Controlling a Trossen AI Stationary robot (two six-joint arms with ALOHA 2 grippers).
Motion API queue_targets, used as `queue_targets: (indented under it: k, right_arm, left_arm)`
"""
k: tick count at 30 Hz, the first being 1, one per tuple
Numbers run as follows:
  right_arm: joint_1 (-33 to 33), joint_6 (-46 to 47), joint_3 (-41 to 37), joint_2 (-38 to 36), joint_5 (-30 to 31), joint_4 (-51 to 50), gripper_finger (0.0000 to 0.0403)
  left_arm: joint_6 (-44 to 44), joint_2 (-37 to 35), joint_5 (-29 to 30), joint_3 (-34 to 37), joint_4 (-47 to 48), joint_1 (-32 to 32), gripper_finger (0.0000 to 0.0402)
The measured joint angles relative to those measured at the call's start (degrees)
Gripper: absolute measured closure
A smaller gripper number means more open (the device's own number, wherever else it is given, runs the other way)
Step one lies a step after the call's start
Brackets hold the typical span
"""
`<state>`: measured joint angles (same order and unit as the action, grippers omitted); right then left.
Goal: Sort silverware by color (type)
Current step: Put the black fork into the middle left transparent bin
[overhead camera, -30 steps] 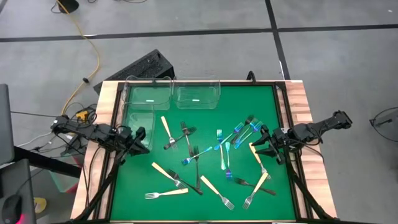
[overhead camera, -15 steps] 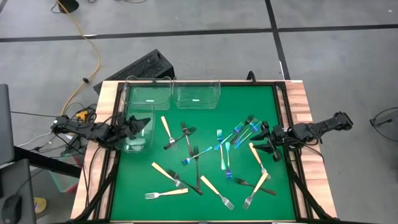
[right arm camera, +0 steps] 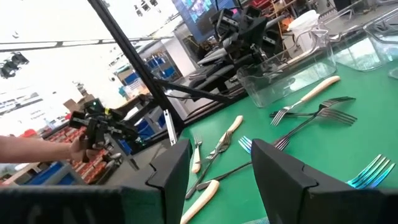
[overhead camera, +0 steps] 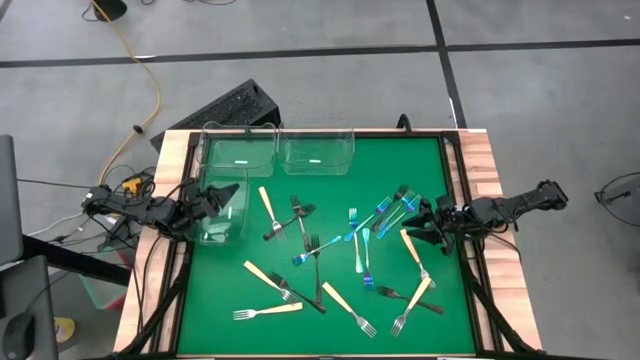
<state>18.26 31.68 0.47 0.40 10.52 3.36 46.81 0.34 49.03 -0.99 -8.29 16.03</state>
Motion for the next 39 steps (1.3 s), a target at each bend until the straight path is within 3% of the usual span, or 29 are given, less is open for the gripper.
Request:
queue_targets:
  k: [10,19,24,28,35,39]
  right_arm:
    - [0.0,1.31,0.0,0.0,0.61,0.29,0.0211]
    - [-0.04,1.47,0.0,0.0,9.69,1.94,0.0211]
    - [-0.04,1.44,0.0,-0.02,10.89,7.02,0.0211]
    - [-0.04,0.75,0.22,-0.02,10.88,12.15,0.0211]
    - [-0.06,-9.47,6.29,0.02,18.14,12.32,0.021]
    - [-0.04,-16.51,11.25,0.02,21.28,12.34,0.0198]
  left_arm:
    - [0.25,0.0,0.94,0.01,0.11,0.0,0.0401]
    - [0.48,0.0,2.16,0.01,-0.19,0.0,0.0401]
    - [2.62,0.0,5.8,0.01,-4.38,0.0,0.0401]
    - [-1.92,0.0,4.01,0.01,-11.86,0.0,0.0398]
    - [-13.01,0.02,-3.61,-0.01,-26.67,0.0,0.0335]
    - [-16.99,0.04,-5.08,-1.49,-29.16,0.0,0.0285]
